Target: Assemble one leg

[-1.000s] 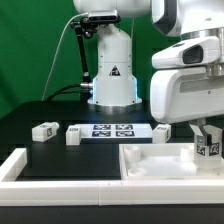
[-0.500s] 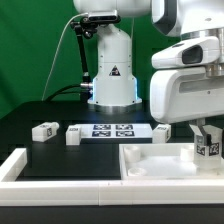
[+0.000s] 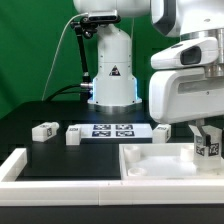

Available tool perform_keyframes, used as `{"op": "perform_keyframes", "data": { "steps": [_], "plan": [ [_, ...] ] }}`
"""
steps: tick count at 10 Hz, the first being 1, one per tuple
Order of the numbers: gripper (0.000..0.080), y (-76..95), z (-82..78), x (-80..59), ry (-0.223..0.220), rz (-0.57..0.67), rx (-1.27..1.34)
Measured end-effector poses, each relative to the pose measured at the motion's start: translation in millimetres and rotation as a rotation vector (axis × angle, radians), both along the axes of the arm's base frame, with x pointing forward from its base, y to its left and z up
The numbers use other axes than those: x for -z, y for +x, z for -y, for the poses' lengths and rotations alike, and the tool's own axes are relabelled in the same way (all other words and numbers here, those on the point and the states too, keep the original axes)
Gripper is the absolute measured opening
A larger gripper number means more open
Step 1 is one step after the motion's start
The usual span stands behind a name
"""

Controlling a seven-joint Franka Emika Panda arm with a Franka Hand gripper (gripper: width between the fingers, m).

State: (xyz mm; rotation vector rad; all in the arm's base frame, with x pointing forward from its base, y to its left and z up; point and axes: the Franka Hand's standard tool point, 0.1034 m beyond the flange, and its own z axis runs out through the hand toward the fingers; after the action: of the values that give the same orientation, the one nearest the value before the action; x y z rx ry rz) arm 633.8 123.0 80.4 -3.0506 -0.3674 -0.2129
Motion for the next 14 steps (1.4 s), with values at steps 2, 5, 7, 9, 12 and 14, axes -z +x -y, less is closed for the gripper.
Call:
{"op": "perform_keyframes", "data": {
  "steps": [2,5,7,9,12,14],
  "plan": [
    [0.0290,1.2,5.7,2.5,0.037,-0.021,0.275],
    [0.0290,2.8,15.0,3.7,0.078,-0.044,0.693],
    [0.0290,2.8,18.6,4.0,0.101,-0.056,0.948],
    [0.0290,-0.2,20.5,4.4,0.108,-0.070,1.153],
    [0.0290,-2.9,21.7,5.1,0.121,-0.092,1.328],
    [0.0290,-4.7,23.5,5.4,0.138,-0.113,1.459]
  ]
}}
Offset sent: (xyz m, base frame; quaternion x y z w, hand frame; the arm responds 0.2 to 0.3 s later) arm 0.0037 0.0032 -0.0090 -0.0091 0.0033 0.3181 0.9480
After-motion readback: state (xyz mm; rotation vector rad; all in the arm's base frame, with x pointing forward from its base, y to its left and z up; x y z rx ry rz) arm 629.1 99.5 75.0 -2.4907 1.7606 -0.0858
